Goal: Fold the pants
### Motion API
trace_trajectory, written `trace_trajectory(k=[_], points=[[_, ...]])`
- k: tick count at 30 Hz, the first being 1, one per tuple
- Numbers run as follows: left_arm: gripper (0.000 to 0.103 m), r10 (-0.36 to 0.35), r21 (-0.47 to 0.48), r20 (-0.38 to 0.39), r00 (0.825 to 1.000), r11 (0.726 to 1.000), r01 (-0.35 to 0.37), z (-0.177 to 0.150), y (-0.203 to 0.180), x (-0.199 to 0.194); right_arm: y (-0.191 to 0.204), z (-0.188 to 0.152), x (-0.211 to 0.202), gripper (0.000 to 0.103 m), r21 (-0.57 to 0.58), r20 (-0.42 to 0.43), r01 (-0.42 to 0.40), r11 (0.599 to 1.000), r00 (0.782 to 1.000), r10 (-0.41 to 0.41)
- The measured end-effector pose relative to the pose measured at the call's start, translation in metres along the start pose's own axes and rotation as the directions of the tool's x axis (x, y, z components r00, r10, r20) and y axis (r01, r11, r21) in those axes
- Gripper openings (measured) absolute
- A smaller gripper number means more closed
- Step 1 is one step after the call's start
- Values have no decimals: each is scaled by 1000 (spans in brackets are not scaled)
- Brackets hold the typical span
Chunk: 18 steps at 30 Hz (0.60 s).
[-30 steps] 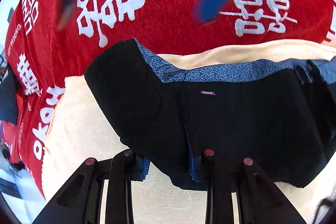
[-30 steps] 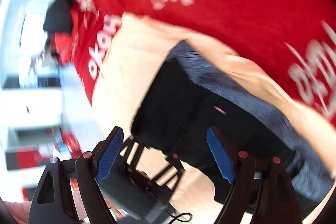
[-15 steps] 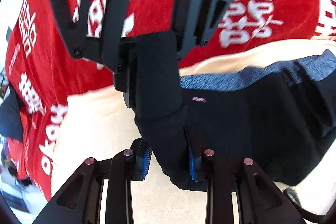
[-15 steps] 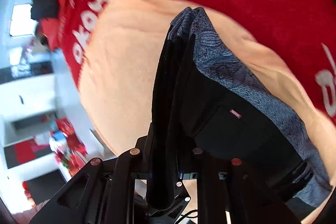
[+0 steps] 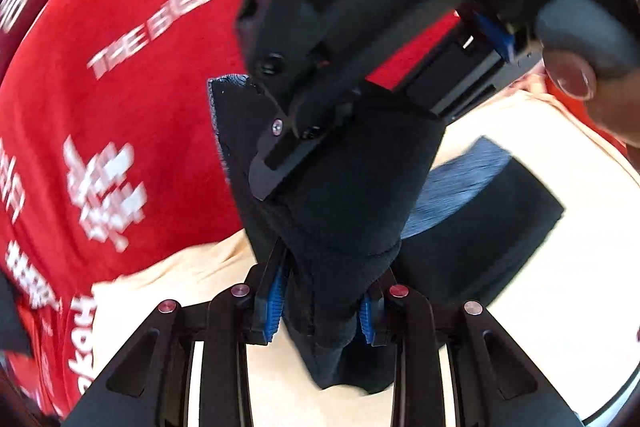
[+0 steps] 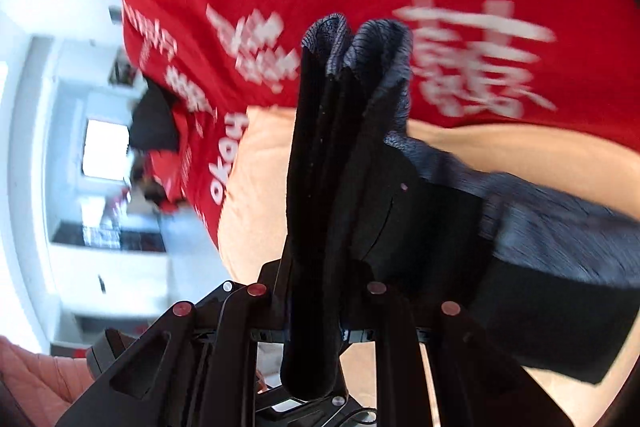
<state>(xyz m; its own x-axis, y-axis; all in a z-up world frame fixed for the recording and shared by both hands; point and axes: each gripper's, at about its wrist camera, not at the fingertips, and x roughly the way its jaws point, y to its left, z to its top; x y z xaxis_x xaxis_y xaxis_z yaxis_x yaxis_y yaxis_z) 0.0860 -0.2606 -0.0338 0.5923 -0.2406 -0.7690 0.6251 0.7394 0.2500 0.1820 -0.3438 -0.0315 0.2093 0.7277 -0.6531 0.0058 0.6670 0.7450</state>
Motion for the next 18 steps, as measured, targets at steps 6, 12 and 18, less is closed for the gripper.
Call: trace_trajectory(k=[6,12,18], points=[[31,-56,107,-32,998,992,60,21,-85,13,-75,-40,-50,18,98,70,-5,995,998,-2],[31,-42,180,-105,994,982,61,22,-151,47,-148,-74,-65,18,205,103,-17,979,995,-4],[33,-28,206,-144,989,977,57,18,-186,68,-190,-90,-68,18,244,123,-20,970,992,-11]])
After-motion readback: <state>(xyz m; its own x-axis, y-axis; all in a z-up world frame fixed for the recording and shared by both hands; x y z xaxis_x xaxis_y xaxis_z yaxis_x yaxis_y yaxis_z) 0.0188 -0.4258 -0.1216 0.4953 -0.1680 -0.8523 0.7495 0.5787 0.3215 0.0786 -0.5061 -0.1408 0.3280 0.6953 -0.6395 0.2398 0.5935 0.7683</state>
